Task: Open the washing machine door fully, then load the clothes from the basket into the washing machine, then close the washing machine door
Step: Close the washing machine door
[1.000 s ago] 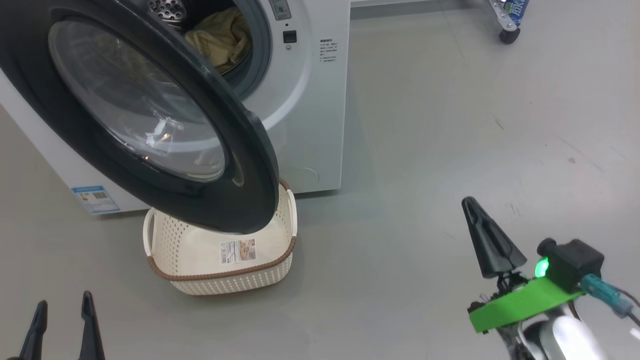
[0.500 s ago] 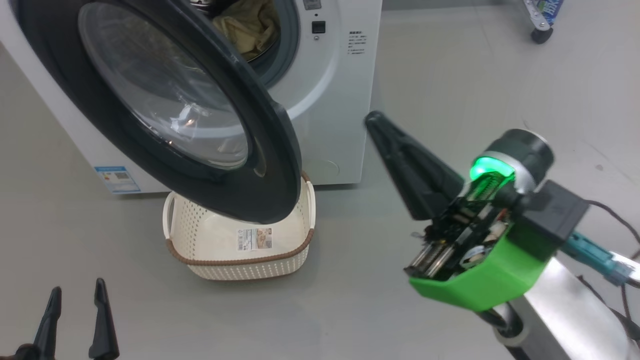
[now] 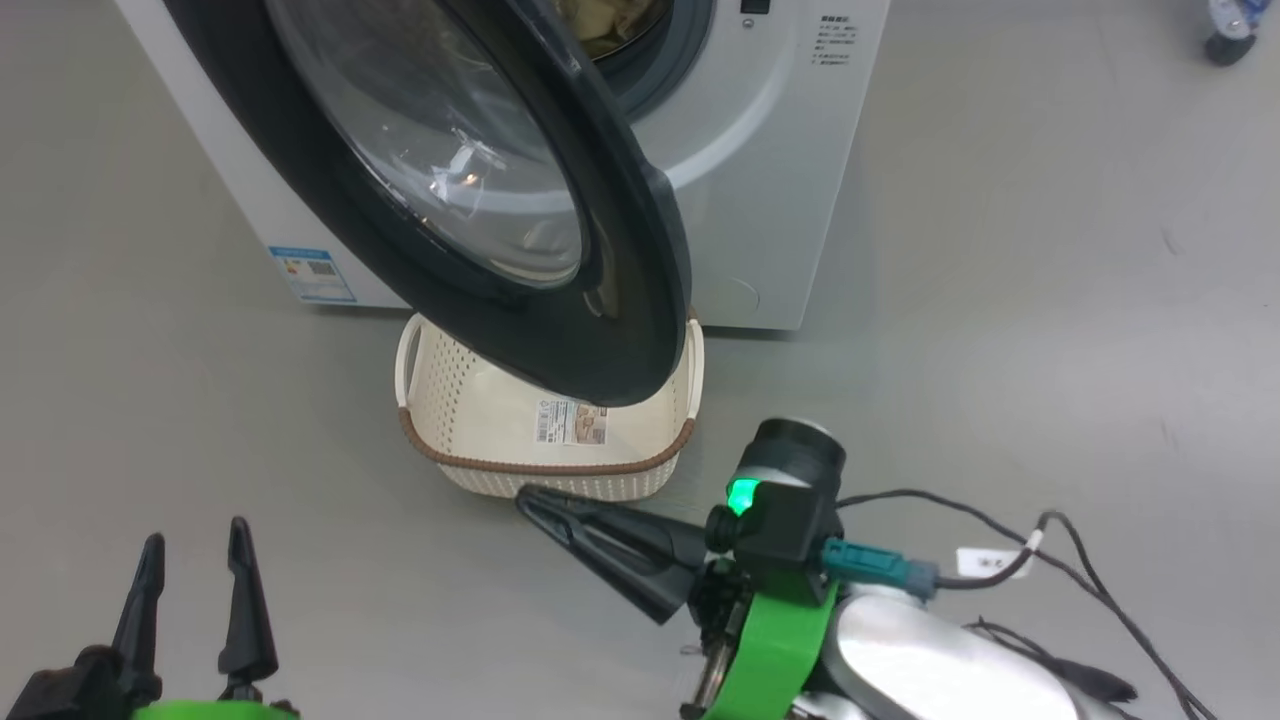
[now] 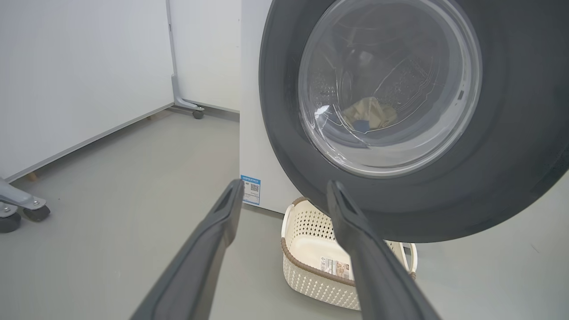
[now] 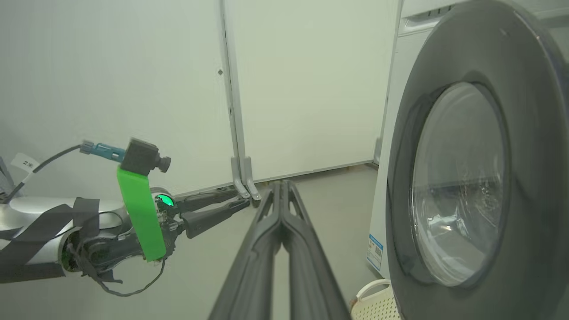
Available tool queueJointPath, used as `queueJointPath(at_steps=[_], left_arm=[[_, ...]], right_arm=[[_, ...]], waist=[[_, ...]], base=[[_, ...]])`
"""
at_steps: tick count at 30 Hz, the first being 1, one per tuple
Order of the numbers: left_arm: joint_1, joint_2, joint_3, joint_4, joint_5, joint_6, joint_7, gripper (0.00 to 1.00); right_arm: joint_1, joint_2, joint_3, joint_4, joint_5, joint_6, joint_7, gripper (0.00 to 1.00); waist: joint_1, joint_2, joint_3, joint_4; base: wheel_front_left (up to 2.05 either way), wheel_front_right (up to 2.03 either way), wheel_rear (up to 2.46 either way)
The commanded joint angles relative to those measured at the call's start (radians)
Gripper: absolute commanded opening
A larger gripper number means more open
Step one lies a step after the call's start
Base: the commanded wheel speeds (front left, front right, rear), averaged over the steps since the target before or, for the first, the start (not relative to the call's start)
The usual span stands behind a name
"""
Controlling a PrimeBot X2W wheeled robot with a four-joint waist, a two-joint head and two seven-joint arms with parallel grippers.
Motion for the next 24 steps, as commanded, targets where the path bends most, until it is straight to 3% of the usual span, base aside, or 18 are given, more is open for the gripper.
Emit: queueJointPath(at_steps=[1,5,24], left_arm=[[-0.063,-0.002,0.035,-0.023,0.016,-0.010,-0.007,1.00],[-0.089,-0.026,0.033,-0.011,0.024,-0.024,-0.007,1.00],[-0.224,-0.090,0.011,0.040,0.048,-0.057,-0.007,1.00]], right_arm=[[-0.028,0.014,0.036,0.017,0.021,0.000,-0.002,0.00],[-0.035,0.011,0.058,0.091,0.034,0.000,-0.020,0.00],[-0.120,0.046,-0.142,0.304,-0.049,0.000,-0.053,0.00]], waist=[[-0.0001,0.0000,0.036,0.031],[-0.0001,0.0000,0.070,0.055],[-0.0001,0.0000,0.219,0.100]], base=[[0.00,0.00,0.00],[0.00,0.00,0.00],[0.00,0.00,0.00]])
